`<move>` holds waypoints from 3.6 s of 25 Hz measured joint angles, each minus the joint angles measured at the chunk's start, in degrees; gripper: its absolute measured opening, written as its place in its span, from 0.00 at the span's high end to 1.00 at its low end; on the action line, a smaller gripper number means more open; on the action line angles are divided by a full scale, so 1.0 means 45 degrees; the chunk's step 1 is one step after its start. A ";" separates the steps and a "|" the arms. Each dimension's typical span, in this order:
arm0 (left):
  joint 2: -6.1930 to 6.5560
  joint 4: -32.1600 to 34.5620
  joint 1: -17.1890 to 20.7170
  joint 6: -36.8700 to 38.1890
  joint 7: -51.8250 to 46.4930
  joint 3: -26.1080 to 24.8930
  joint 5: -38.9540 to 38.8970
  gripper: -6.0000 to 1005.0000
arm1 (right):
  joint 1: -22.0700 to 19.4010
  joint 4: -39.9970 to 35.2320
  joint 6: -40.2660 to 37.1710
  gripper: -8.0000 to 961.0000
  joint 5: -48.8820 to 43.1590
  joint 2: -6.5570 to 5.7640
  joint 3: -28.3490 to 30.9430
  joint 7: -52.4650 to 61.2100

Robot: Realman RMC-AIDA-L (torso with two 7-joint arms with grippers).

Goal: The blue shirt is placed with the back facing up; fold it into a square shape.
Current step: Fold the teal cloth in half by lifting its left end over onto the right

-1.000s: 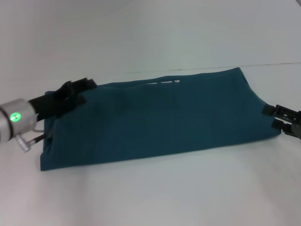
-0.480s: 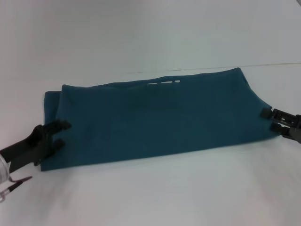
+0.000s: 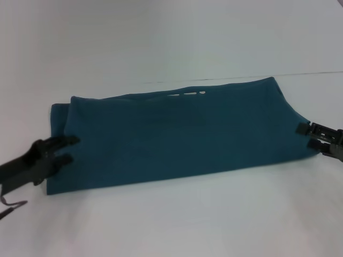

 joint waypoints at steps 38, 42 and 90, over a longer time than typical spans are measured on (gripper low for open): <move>0.0521 -0.0229 0.0454 0.0782 -0.4338 -0.2428 0.3191 0.16 | 0.0131 0.0024 0.0269 0.05 0.0003 -0.0086 0.0044 -0.0226; 0.0519 -0.0314 0.0444 0.0625 -0.4344 -0.2425 0.3184 0.16 | 0.0091 0.0029 0.0264 0.05 0.0028 -0.0103 0.0057 -0.0222; 0.0561 -0.1909 -0.1938 -0.1635 -0.4007 -0.1192 0.3182 0.18 | -0.0184 0.0070 0.0186 0.05 0.0096 -0.0085 0.0201 -0.0310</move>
